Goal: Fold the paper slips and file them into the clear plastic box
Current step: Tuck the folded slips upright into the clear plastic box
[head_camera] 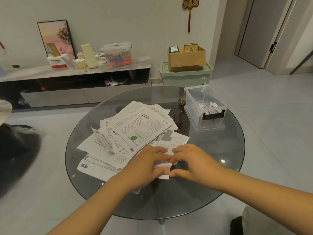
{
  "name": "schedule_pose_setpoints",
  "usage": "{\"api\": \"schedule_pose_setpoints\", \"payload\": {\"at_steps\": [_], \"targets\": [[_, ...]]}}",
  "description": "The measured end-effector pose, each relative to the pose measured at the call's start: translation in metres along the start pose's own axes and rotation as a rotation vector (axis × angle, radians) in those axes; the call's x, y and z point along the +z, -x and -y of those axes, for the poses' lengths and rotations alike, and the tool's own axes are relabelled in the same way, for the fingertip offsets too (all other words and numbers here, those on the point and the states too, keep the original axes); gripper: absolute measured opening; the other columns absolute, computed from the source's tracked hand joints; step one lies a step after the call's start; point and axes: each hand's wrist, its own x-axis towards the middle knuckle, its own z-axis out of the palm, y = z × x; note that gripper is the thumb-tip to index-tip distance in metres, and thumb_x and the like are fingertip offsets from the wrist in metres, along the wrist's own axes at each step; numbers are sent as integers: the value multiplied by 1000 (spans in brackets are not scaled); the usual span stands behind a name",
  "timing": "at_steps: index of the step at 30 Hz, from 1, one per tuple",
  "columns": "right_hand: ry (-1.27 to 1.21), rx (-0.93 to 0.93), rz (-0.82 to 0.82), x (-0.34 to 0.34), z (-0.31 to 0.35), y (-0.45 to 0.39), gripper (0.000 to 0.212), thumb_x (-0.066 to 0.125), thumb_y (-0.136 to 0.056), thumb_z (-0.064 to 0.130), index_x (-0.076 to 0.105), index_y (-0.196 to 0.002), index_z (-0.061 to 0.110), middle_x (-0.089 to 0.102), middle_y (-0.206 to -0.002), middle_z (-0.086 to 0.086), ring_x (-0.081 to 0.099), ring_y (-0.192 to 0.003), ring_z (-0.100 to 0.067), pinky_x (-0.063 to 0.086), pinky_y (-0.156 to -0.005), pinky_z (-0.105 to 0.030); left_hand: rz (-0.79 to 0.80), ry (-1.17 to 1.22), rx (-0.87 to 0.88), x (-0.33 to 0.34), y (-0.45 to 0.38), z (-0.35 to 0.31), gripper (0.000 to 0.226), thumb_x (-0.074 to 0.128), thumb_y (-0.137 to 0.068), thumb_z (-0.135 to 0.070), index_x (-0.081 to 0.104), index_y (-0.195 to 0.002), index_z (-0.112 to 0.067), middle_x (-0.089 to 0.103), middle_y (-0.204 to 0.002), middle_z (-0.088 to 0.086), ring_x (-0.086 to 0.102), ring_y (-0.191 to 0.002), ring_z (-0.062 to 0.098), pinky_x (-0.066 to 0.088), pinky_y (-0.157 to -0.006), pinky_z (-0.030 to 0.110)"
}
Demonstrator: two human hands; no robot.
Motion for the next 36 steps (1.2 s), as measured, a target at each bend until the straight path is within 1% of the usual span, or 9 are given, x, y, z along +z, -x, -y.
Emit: {"api": "schedule_pose_setpoints", "payload": {"at_steps": [4,7,11,13,18,22,25,28,36], "targets": [[-81,72,-39,2,2,-1,32,59,-83,49,70,-107,31,57,-131,-3,43,-128,-15,31,-101,-22,57,37,-18,-7,0,2,36,57,-89,-43,54,-124,-47,39,-141,-22,29,-127,0,27,-110,29],[-183,111,-78,2,2,-1,19,63,-84,43,73,-95,30,66,-111,2,54,-115,-14,41,-93,-26,112,91,-9,-13,4,2,38,62,-85,-44,51,-119,-57,38,-137,-30,33,-125,-4,34,-107,33],[-367,193,-50,-8,-2,-3,5,69,-81,35,71,-80,31,70,-95,9,61,-93,-6,46,-82,-25,190,169,34,-22,13,-5,57,73,-73,-51,38,-114,-69,34,-124,-45,29,-119,-18,26,-103,12],[-449,233,12,-16,-8,-4,8,70,-80,32,69,-73,30,71,-99,5,62,-98,-7,48,-88,-26,181,112,63,-22,16,-6,62,71,-75,-51,30,-116,-70,33,-123,-45,29,-121,-12,25,-103,15],[-549,251,199,-26,-19,-1,15,68,-83,31,73,-85,17,69,-111,10,59,-107,0,44,-98,-25,-4,188,32,-17,17,-10,35,59,-91,-29,53,-104,-60,56,-101,-35,49,-102,-9,40,-87,12],[-611,278,137,-28,-19,0,49,54,-76,63,69,-91,19,67,-106,-12,59,-107,-30,43,-100,-48,-217,230,-97,-10,12,-7,28,54,-90,-18,67,-94,-42,66,-88,-22,58,-86,-1,47,-81,24],[-690,322,68,-27,-16,1,40,43,-86,58,67,-92,27,70,-95,2,62,-99,-18,43,-96,-32,-315,196,-103,-5,6,-9,20,58,-90,-25,61,-87,-45,61,-79,-29,57,-84,-4,37,-72,11],[-637,309,5,-22,-11,1,19,58,-87,40,58,-100,26,65,-76,6,61,-77,-15,46,-77,-26,-358,156,-127,-1,-1,-12,18,59,-90,-29,63,-107,-27,64,-100,-14,56,-96,10,30,-70,16],[-197,232,-116,-2,-10,5,76,70,-77,34,25,-138,26,45,-116,9,41,-115,-12,40,-96,-26,-318,166,-48,5,-14,-12,58,59,-90,-26,30,-141,-28,36,-136,-6,36,-108,0,24,-87,7]]}}
